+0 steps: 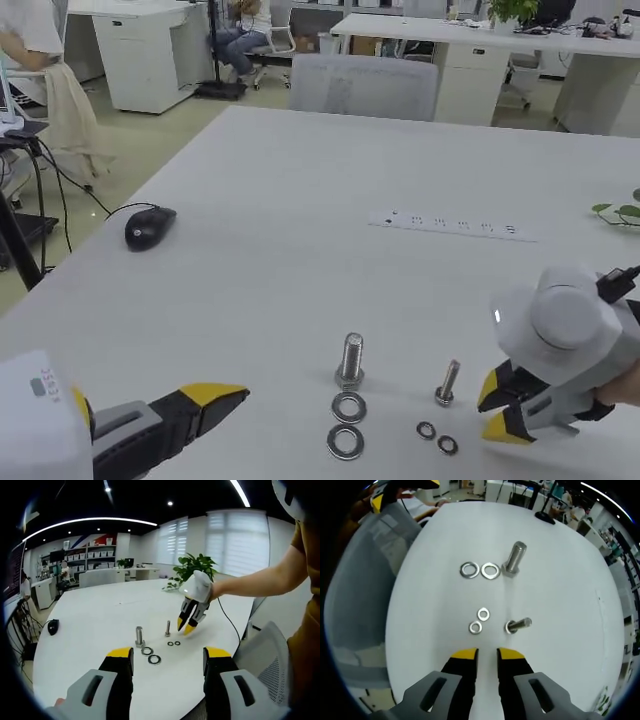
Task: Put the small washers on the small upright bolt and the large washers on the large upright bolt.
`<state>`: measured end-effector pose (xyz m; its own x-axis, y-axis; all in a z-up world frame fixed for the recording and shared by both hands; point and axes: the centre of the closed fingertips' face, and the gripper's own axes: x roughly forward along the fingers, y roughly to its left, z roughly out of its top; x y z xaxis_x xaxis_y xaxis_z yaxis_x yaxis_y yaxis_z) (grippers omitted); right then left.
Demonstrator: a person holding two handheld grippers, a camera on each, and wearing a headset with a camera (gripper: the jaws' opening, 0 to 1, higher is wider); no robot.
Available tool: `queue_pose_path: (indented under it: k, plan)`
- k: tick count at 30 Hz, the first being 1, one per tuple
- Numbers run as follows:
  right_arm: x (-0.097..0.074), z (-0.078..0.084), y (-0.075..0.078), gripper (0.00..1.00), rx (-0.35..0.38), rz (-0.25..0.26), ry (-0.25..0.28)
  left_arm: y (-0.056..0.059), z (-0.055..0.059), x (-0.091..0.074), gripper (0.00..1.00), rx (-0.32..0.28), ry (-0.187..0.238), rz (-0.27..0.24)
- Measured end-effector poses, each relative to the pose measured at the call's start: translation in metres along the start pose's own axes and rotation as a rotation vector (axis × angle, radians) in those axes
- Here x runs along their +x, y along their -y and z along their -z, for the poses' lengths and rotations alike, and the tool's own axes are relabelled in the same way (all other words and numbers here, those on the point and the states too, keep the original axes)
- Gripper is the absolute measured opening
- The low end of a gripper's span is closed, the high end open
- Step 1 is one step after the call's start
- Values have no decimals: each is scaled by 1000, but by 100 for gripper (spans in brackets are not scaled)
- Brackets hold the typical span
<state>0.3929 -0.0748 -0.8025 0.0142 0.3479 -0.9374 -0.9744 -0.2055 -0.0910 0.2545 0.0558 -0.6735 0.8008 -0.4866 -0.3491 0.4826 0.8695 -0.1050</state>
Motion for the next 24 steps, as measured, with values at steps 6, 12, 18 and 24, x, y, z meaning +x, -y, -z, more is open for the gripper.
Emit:
queue_pose_path:
  k: [6, 12, 18, 24]
  plan:
    - [4, -3, -6, 16, -2, -12, -3, -1, -1, -4, 56, 0, 9, -10]
    - [12, -10, -10, 17, -14, -29, 0, -2, -1, -5, 55, -1, 9, -15]
    - [18, -17, -11, 19, -22, -45, 4, -3, -1, -6, 55, -5, 14, -17]
    - [25, -19, -14, 20, -28, -60, -5, -6, -1, -6, 55, -8, 14, -20]
